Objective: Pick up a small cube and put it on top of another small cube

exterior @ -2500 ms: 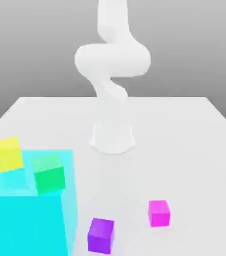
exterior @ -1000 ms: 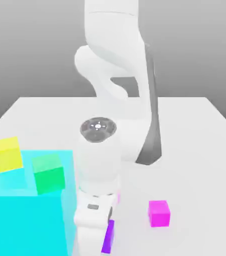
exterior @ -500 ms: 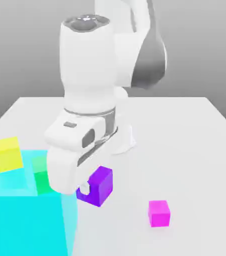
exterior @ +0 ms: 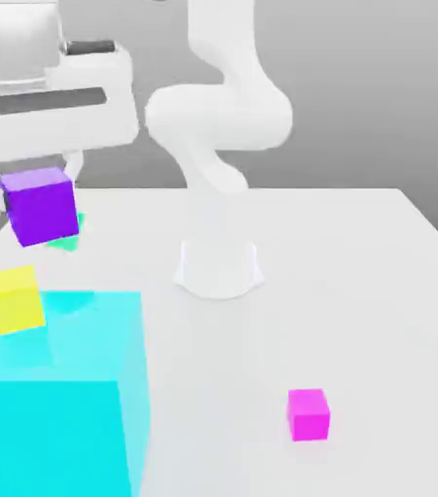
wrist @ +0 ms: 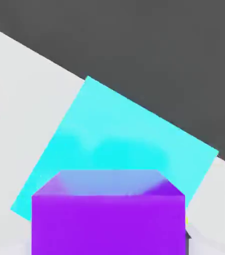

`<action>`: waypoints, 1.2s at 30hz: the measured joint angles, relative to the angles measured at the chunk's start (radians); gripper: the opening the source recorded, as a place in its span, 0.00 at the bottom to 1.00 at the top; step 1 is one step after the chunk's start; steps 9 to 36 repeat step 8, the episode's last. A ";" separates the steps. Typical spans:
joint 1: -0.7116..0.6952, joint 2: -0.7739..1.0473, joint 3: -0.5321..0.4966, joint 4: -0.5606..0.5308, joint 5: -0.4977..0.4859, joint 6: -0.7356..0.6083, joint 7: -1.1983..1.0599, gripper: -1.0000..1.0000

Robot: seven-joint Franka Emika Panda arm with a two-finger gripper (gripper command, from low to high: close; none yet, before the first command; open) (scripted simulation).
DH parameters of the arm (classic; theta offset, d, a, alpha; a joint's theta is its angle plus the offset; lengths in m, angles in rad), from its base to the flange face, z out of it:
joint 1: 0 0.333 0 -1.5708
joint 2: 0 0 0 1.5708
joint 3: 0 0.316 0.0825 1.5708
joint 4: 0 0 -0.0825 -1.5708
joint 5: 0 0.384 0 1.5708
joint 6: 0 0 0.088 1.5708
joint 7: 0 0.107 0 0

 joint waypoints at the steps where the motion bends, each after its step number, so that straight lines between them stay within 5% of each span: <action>1: -0.008 0.010 -0.008 -0.010 -0.002 0.018 -0.002 0.00; 4: -0.015 0.055 -0.020 -0.075 0.004 0.123 -0.011 0.00; 5: -0.016 0.067 -0.023 -0.093 0.006 0.153 -0.013 1.00; 36: -0.016 0.067 -0.023 -0.093 0.006 0.153 -0.013 1.00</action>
